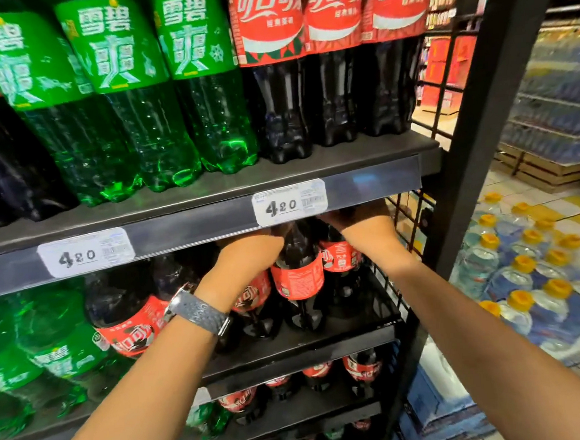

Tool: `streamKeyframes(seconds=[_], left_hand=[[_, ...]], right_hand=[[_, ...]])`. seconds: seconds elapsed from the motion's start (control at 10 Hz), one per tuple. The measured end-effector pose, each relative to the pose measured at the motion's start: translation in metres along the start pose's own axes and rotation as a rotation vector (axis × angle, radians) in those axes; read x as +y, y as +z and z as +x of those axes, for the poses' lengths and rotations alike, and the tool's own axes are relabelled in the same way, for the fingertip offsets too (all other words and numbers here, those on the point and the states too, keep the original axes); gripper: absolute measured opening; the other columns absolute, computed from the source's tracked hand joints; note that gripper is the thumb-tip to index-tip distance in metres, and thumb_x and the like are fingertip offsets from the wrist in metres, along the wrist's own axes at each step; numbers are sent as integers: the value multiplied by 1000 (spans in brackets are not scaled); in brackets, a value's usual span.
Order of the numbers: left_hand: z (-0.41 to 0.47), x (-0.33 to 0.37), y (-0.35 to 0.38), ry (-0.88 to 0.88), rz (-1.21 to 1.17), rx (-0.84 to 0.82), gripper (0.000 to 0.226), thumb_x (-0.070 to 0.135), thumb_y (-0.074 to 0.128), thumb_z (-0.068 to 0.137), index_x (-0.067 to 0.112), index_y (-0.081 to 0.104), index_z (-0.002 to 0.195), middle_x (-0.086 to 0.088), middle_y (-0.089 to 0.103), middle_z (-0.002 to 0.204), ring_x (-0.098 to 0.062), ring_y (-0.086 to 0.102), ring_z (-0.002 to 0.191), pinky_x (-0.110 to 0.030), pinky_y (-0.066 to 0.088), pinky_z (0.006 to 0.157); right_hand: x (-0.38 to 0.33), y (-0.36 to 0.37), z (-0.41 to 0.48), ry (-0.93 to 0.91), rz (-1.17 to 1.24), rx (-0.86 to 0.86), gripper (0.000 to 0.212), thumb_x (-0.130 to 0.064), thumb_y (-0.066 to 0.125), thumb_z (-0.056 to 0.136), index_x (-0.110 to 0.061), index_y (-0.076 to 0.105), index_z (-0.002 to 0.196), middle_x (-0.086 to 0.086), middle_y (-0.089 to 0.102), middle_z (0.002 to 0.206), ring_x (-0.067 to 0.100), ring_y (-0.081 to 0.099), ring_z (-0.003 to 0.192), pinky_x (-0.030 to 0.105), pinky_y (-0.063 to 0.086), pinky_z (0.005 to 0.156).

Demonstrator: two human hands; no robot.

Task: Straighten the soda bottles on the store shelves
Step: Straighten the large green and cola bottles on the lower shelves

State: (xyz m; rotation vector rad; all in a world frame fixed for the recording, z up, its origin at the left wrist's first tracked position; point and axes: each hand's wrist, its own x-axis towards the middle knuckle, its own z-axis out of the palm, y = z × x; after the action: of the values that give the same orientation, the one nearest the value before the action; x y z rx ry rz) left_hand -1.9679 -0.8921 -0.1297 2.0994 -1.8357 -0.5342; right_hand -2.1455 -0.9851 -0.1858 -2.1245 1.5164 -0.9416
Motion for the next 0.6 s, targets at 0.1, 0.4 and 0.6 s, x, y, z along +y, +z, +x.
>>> streamKeyframes(seconds=[0.1,0.4,0.6], left_hand=[[-2,3,3,-1,-32,11,48,41,36,102,15,44,142,-9,40,149,-27,37,136,-40,28,112],[1,3,-4,151,-313,7,42,29,41,102,19,39,142,4,38,147,4,45,120,-15,33,101],[11,-4,5,1,-202,-21,48,38,40,101,13,42,142,-6,39,149,-23,35,136,-21,24,107]], right_hand=[[-6,-4,7,-32,-67,-67,70,-55,55,87,-23,32,146,0,27,155,20,23,141,27,11,115],[-4,-27,-14,140,99,-91,65,-55,60,84,-19,45,137,8,51,136,30,47,123,40,40,103],[-9,-29,-16,128,86,-38,65,-56,61,82,-16,49,131,7,54,129,28,49,120,32,39,99]])
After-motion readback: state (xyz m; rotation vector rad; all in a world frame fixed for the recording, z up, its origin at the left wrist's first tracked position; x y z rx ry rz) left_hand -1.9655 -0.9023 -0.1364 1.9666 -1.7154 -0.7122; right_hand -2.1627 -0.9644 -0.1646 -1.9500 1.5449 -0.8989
